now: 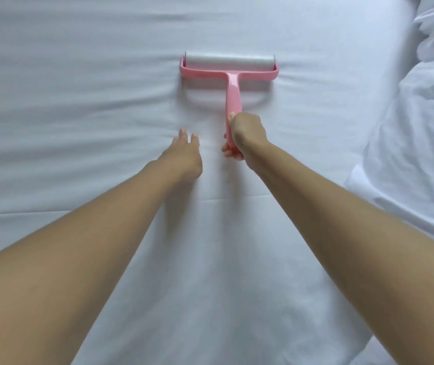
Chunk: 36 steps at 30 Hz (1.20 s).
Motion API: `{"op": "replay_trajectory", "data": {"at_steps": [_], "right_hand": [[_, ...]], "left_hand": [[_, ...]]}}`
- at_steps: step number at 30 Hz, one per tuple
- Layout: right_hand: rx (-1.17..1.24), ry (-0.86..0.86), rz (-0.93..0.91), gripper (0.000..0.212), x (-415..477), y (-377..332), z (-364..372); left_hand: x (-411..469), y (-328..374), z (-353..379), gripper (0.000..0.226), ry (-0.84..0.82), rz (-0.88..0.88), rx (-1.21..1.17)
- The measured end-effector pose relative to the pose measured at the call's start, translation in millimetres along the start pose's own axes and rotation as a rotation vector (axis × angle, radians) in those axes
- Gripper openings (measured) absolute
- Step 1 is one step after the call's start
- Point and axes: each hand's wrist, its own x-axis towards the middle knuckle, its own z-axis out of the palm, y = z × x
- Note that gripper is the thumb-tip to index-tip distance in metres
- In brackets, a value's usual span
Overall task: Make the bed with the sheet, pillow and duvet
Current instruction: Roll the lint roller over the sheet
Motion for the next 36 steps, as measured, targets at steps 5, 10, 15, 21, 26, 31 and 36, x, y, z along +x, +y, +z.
{"op": "replay_trajectory", "data": {"at_steps": [5, 10, 15, 21, 26, 31, 36], "right_hand": [[0.022, -0.051, 0.028, 0.019, 20.8, -21.4, -3.8], [-0.033, -0.067, 0.023, 0.026, 3.2, 3.7, -2.7], [-0.043, -0.119, 0.021, 0.033, -43.0, 54.9, -2.9], [-0.069, -0.117, 0.035, 0.034, -124.7, 123.5, -0.6], [-0.017, -0.174, 0.012, 0.036, -196.1, 184.7, -7.9], [0.237, -0.249, -0.016, 0.025, -248.4, 223.0, -17.2], [0.307, -0.185, -0.108, 0.02, -280.2, 230.2, -34.7]], "left_hand": [[10.1, -3.1, -9.4, 0.062, -0.107, 0.019, 0.094], [-8.6, -4.3, -5.5, 0.065, -0.111, 0.053, 0.089], [-60.7, -1.8, 14.5, 0.059, -0.166, 0.124, 0.044], [-135.2, -3.8, 56.4, 0.042, -0.112, 0.067, -0.182], [-200.2, 7.0, 96.7, 0.055, -0.148, 0.089, -0.414], [-237.2, 18.2, 119.4, 0.064, -0.123, 0.117, -0.723], [-266.9, 31.2, 119.5, 0.059, -0.145, 0.12, -0.979]]}}
